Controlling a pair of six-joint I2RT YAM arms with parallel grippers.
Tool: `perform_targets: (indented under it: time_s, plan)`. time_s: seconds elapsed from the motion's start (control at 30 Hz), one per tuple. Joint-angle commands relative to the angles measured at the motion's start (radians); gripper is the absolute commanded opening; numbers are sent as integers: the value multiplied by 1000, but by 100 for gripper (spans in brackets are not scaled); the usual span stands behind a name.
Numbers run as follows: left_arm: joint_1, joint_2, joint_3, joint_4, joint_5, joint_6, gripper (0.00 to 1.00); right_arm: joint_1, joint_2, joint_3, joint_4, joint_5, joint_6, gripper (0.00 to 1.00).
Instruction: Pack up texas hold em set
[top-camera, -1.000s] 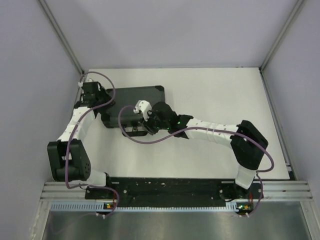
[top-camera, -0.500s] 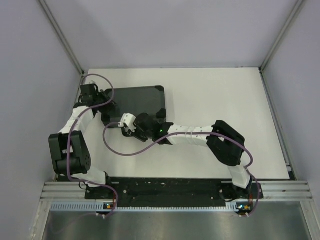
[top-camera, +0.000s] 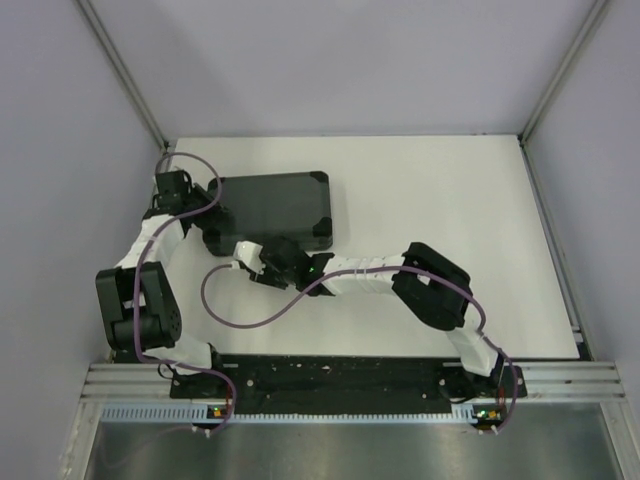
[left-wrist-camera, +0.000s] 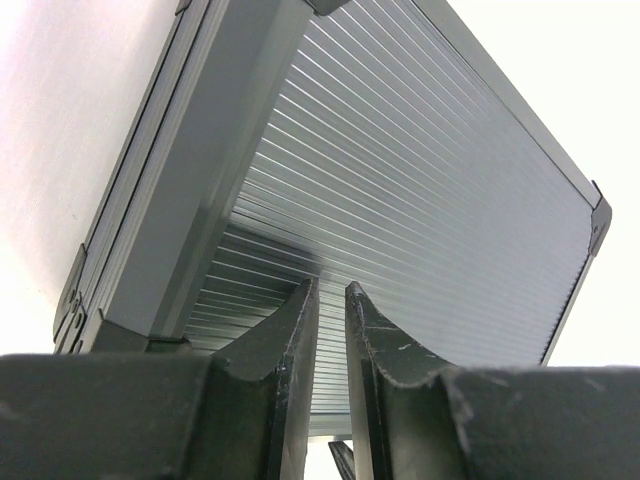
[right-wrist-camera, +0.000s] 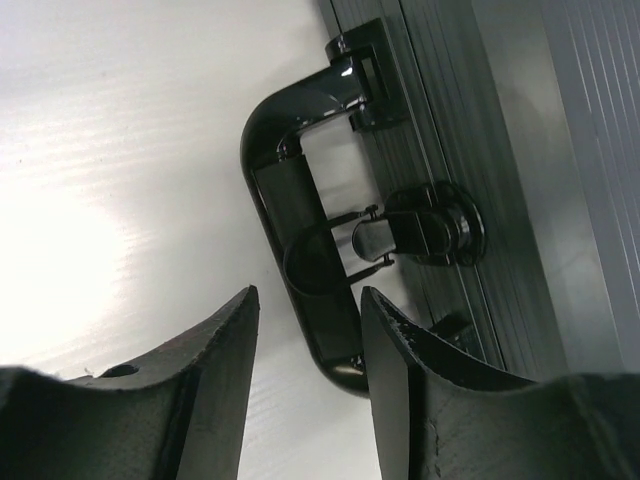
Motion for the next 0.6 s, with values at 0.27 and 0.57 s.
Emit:
perform_targets:
  time_s: [0.27,0.57]
  plan:
    - [47,77,-58,-199,-86,34,23,13,84,120,50,36,-65,40]
    - [62,97,-46,-208,-85,33,22,13,115,136,39,75,-81,40]
